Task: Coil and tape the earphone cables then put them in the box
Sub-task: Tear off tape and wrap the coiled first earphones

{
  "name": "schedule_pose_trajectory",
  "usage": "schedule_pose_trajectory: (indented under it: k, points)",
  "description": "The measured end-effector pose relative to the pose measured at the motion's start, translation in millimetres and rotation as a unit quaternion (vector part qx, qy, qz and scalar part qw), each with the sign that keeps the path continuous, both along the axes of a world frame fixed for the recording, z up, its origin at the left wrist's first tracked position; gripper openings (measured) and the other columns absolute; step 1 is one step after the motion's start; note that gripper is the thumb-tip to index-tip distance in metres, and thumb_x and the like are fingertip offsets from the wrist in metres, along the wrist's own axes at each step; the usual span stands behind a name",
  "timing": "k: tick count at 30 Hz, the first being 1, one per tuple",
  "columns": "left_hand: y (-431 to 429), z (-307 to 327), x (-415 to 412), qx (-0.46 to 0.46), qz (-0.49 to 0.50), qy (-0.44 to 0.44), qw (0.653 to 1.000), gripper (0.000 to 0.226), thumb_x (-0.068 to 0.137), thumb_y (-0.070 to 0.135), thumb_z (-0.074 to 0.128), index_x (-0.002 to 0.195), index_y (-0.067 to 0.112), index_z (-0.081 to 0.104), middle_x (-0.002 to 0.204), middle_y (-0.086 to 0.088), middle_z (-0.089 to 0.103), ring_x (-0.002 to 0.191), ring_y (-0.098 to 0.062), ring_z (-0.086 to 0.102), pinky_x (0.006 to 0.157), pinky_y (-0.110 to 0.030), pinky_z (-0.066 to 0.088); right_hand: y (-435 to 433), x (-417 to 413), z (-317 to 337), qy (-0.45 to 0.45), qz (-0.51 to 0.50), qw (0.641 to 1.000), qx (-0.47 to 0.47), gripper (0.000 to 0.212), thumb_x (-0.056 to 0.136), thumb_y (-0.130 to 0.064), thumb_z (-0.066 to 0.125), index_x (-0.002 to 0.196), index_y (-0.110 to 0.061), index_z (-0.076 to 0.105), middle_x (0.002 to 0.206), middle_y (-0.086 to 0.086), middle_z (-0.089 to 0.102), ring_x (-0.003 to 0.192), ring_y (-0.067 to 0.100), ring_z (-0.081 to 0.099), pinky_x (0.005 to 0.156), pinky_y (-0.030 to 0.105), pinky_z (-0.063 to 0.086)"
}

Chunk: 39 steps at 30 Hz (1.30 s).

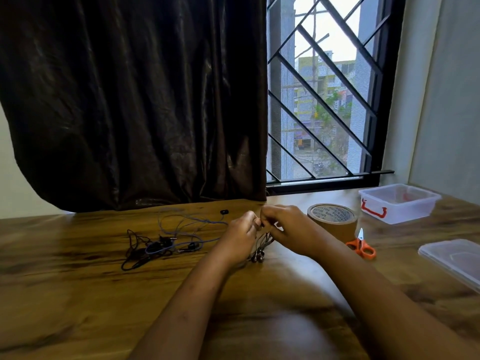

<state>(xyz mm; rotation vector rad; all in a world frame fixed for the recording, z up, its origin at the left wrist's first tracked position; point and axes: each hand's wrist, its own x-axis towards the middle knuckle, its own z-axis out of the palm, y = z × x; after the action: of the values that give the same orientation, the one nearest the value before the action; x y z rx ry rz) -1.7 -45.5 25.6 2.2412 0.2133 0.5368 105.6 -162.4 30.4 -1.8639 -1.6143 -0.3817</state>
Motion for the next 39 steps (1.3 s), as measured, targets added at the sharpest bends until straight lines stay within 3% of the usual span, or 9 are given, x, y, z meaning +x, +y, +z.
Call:
schedule_pose_trajectory:
  k: [4,10,14,16,24,27,29,33,39]
  points:
    - [0.0,2.5,1.1,-0.046,-0.005,0.004,0.999,0.027,0.102,0.017,0.031,0.077,0.019,0.042,0.071,-0.004,0.044,0.056,-0.017,0.046,0.051,-0.029,0.043,-0.4,-0.4,1.5,-0.036,-0.03,0.999,-0.012,0.013,0.084,-0.006,0.053,0.077,-0.016,0.05,0.075,0.001,0.056,0.067,0.018,0.051,0.063,0.037,0.046]
    - [0.1,6.6,-3.3,-0.02,-0.032,0.037,0.999,0.018,0.1,0.031,0.04,0.085,0.026,0.049,0.075,0.003,0.051,0.064,-0.015,0.052,0.066,-0.039,0.048,-1.4,0.1,1.0,-0.043,-0.065,0.996,-0.04,0.014,0.084,-0.008,0.051,0.082,-0.021,0.046,0.078,0.001,0.056,0.069,0.02,0.052,0.063,0.036,0.045]
    - [-3.9,6.2,-4.2,0.053,-0.025,0.023,0.998,0.002,0.097,0.029,0.049,0.095,0.029,0.049,0.086,0.011,0.054,0.075,-0.003,0.053,0.062,-0.024,0.041,-2.2,-2.1,3.6,-0.039,-0.072,0.995,-0.05,0.018,0.084,-0.007,0.051,0.08,-0.022,0.041,0.078,0.001,0.055,0.069,0.02,0.05,0.061,0.032,0.04]
    - [-6.1,5.4,-4.3,0.07,-0.008,0.003,0.997,0.009,0.097,0.026,0.049,0.09,0.032,0.047,0.083,0.014,0.052,0.074,0.0,0.05,0.058,-0.02,0.036,-2.6,-4.3,5.0,-0.045,-0.073,0.995,-0.045,0.016,0.085,-0.009,0.052,0.081,-0.021,0.042,0.078,0.002,0.056,0.068,0.019,0.051,0.062,0.032,0.041]
    - [-3.7,2.5,0.2,0.149,0.017,-0.037,0.988,0.012,0.096,0.015,0.05,0.092,0.026,0.045,0.085,0.01,0.046,0.074,-0.001,0.045,0.057,-0.01,0.03,-5.2,-3.6,5.8,-0.019,-0.048,0.998,-0.034,0.008,0.081,-0.012,0.053,0.08,-0.017,0.047,0.071,-0.002,0.055,0.067,0.02,0.052,0.063,0.039,0.047]
    - [-0.2,0.6,0.9,0.163,0.015,-0.051,0.985,0.008,0.095,0.013,0.051,0.1,0.019,0.054,0.088,0.009,0.048,0.078,-0.003,0.047,0.06,-0.008,0.031,-5.9,-3.9,6.9,-0.008,-0.036,0.999,-0.035,0.008,0.079,-0.016,0.054,0.08,-0.019,0.047,0.067,-0.005,0.052,0.066,0.018,0.053,0.062,0.038,0.047]
    - [0.6,-0.2,1.4,0.167,0.013,-0.062,0.984,0.013,0.094,0.012,0.052,0.104,0.018,0.057,0.089,0.009,0.05,0.079,-0.005,0.048,0.061,-0.01,0.033,-6.3,-5.0,7.2,-0.003,-0.028,0.999,-0.03,0.009,0.079,-0.014,0.056,0.08,-0.017,0.048,0.065,-0.006,0.05,0.063,0.014,0.05,0.06,0.032,0.045]
    - [0.3,-0.3,-0.1,0.151,0.019,-0.091,0.984,0.026,0.09,0.007,0.054,0.09,0.032,0.055,0.074,0.019,0.051,0.07,0.004,0.052,0.057,-0.009,0.033,-7.3,-6.9,6.5,0.054,-0.007,0.998,0.0,0.009,0.08,-0.01,0.061,0.081,-0.012,0.052,0.06,-0.01,0.048,0.055,0.007,0.045,0.053,0.015,0.035]
    - [-0.9,1.4,-3.0,0.132,0.047,-0.08,0.987,0.022,0.09,0.009,0.056,0.087,0.028,0.065,0.073,0.01,0.062,0.07,-0.001,0.059,0.061,-0.02,0.047,-4.4,-7.0,5.2,0.082,-0.002,0.997,0.003,0.003,0.092,-0.013,0.053,0.091,-0.011,0.055,0.066,-0.001,0.064,0.058,0.008,0.055,0.055,0.021,0.042]
